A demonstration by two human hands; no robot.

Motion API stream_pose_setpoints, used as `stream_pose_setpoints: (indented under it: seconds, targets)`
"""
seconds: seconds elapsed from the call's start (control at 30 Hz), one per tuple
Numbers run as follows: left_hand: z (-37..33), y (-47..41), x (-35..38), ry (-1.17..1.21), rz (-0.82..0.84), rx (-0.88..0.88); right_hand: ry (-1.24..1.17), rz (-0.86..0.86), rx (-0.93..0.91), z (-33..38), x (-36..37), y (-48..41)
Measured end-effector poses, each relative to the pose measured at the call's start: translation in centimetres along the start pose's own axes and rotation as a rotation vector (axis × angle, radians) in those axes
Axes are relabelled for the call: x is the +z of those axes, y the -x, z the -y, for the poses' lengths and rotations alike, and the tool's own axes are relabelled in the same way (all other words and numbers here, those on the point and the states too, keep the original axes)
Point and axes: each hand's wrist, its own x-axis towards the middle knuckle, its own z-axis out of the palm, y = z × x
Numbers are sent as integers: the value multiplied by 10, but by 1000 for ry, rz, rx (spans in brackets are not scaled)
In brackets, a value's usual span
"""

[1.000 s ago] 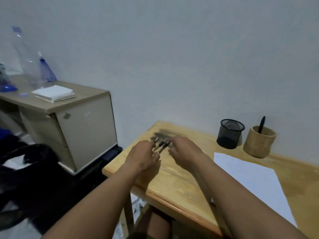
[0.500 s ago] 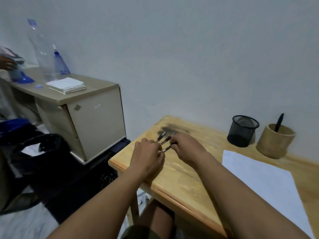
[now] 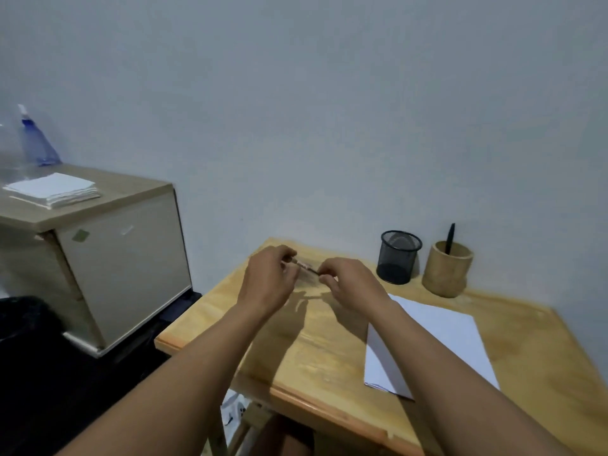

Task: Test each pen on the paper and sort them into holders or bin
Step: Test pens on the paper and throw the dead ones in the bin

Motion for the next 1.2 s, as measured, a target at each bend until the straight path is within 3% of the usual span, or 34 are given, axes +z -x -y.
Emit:
stream_pose_setpoints:
  seconds: [0.1,0.33,0.5,0.8,1.2]
  targets:
    - [-20,-8,10,181,2,-48,-195,-135,156,-4,-19,9]
    - [-42,-15,54,302,356,7,-894,-396,405,-23,-44,35]
    - [-59,-16,74,550,372,-38,-1177,-492,519,-35,-49,53]
    - [-82,-25,82,561,427,49,-1384,-565,510,-44,-63,68]
    - [-102,-30,78,820,517,-69,-1406,-545,496,-43,-75,68]
